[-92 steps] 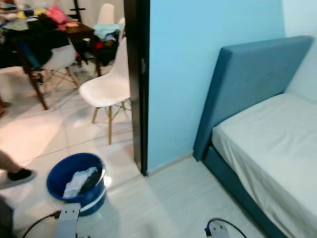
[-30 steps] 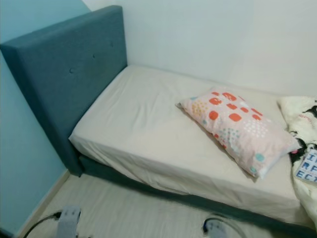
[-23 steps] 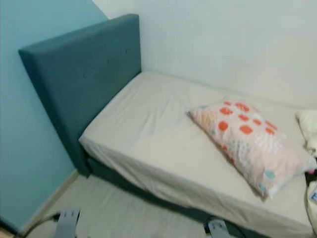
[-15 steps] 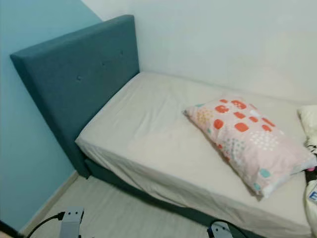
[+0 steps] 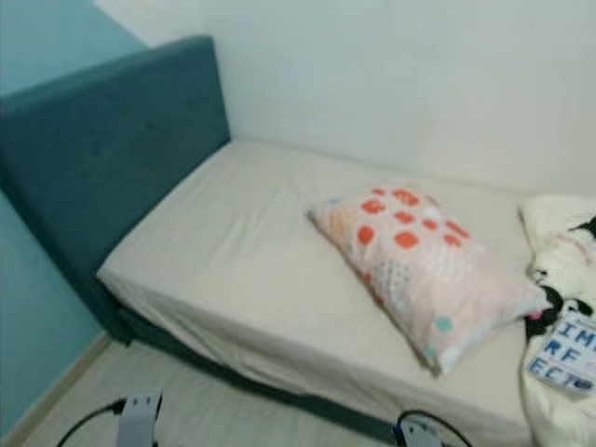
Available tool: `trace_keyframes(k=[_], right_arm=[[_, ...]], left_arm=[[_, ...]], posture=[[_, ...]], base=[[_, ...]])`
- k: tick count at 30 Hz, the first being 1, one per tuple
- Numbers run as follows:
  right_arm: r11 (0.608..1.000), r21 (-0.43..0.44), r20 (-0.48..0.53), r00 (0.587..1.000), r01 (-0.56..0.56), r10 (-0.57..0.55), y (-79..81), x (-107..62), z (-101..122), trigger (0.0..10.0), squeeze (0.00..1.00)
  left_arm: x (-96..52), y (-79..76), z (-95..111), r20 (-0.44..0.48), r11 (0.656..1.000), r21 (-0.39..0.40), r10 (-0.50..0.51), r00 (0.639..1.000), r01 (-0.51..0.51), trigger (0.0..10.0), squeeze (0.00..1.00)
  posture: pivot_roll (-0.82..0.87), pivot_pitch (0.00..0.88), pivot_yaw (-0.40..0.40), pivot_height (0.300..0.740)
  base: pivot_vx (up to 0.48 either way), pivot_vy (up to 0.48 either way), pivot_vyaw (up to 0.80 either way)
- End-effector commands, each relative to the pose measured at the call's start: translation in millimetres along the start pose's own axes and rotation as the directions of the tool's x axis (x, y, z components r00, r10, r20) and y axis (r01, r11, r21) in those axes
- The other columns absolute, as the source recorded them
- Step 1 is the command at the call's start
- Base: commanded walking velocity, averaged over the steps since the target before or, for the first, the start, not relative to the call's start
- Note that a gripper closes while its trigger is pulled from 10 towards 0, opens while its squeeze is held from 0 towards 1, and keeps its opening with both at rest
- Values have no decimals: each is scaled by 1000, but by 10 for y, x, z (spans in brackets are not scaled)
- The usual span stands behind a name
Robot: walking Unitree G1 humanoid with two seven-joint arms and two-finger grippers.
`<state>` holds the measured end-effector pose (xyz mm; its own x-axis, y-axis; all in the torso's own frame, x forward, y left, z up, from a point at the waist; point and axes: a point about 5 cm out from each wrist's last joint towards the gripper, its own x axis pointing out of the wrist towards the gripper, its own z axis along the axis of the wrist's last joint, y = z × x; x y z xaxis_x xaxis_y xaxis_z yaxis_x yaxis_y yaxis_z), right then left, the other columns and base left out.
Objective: Clean up the room
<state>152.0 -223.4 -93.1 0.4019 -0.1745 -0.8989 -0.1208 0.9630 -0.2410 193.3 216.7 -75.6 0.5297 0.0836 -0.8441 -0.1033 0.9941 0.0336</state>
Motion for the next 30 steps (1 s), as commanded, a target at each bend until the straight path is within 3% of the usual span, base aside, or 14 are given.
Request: trace_keyframes(k=[1,6,30], right_arm=[[1000,10,-6,1000,-3,3,7,-1,-23,10000,0],[1000,9,-9,1000,-4,4,-4,-3,-43,10000,0],[1000,13,-7,1000,-18,18,40,-3,-46,10000,0]], left_arm=[[-9,28,-81,-30,1000,-12,7,1000,-7,10000,0],[-9,34,-83,-31,1000,-12,13,999,-13,10000,0],[-11,40,-88,-27,1000,-10,23,999,-23,10000,0]], posture=[[-121,18,-55,740],[-120,19,-55,740],[-122,26,-57,740]], base=[[0,-480,0],[0,-406,0],[0,0,0]])
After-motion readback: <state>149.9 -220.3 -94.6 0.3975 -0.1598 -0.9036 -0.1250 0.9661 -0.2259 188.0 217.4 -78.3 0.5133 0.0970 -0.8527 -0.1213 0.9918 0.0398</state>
